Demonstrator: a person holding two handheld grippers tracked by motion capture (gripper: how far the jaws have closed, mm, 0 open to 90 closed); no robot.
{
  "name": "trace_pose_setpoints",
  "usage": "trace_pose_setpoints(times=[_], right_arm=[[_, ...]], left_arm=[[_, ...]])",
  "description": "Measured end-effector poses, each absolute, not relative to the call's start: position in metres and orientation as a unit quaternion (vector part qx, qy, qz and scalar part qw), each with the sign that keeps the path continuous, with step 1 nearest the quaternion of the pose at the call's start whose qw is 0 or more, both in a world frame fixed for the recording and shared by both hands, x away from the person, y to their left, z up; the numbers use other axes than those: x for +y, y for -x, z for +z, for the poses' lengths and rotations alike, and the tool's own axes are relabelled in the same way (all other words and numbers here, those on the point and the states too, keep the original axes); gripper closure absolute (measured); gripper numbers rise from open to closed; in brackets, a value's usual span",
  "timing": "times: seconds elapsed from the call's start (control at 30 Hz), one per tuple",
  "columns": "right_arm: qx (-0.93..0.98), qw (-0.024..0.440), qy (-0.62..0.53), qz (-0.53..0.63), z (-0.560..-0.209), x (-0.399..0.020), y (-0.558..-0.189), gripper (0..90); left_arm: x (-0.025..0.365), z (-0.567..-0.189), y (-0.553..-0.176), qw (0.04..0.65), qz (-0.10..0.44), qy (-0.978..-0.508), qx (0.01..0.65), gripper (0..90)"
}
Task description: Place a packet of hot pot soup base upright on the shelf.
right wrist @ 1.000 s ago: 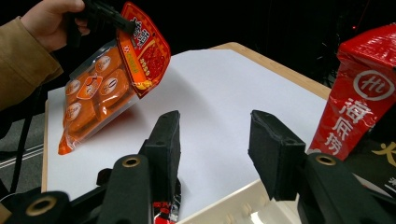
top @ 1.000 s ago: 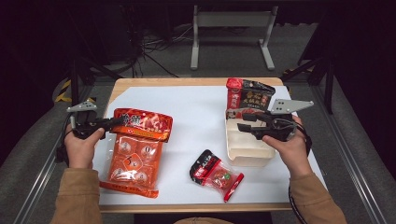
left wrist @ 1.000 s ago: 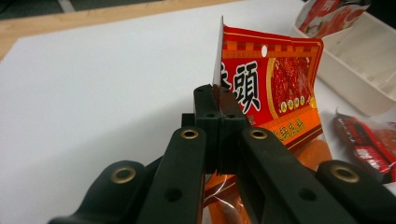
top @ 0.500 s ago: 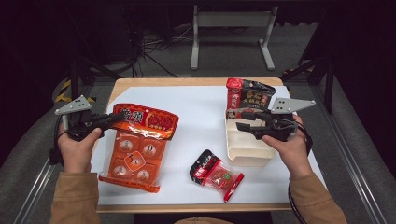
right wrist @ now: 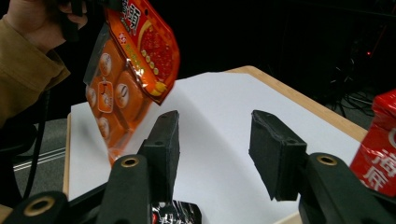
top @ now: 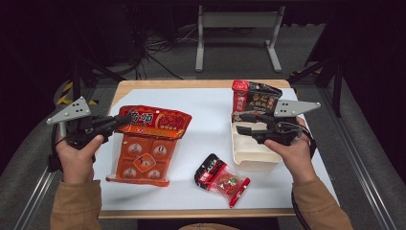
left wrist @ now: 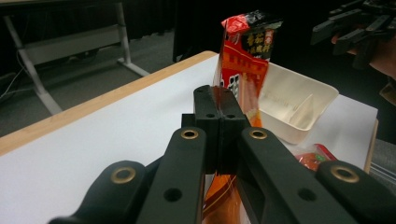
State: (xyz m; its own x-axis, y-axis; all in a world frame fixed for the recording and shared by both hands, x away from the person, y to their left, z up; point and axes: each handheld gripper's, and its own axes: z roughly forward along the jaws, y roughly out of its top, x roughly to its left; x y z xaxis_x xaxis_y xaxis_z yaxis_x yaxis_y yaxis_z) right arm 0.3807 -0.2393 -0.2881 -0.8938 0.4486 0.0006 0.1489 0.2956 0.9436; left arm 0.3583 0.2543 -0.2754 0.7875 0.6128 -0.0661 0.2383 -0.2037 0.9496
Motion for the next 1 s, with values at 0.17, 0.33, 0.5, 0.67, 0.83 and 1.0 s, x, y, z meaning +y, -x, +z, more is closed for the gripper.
trace_pose_setpoints(times=[0.17, 0.33, 0.5, 0.67, 0.83, 1.0], right_arm=[[0.793, 0.131, -0.182, 0.566, -0.286, -0.234, -0.38, 51.7], [0.791, 0.125, -0.178, 0.572, -0.284, -0.227, -0.382, 51.2], [0.792, 0.119, -0.172, 0.573, -0.283, -0.217, -0.387, 49.5], [0.791, 0.109, -0.168, 0.578, -0.285, -0.207, -0.392, 46.1], [0.786, 0.101, -0.167, 0.586, -0.288, -0.2, -0.398, 43.3], [0.776, 0.085, -0.167, 0.602, -0.292, -0.189, -0.405, 40.2]], left_arm=[[0.251, -0.271, -0.353, 0.571, 0.167, -0.757, 0.269, 90.0], [0.244, -0.266, -0.347, 0.577, 0.171, -0.758, 0.251, 90.0], [0.238, -0.261, -0.341, 0.591, 0.171, -0.754, 0.232, 90.0], [0.231, -0.257, -0.338, 0.592, 0.182, -0.753, 0.224, 90.0], [0.23, -0.256, -0.339, 0.603, 0.185, -0.744, 0.221, 90.0], [0.223, -0.255, -0.339, 0.618, 0.171, -0.739, 0.207, 90.0]])
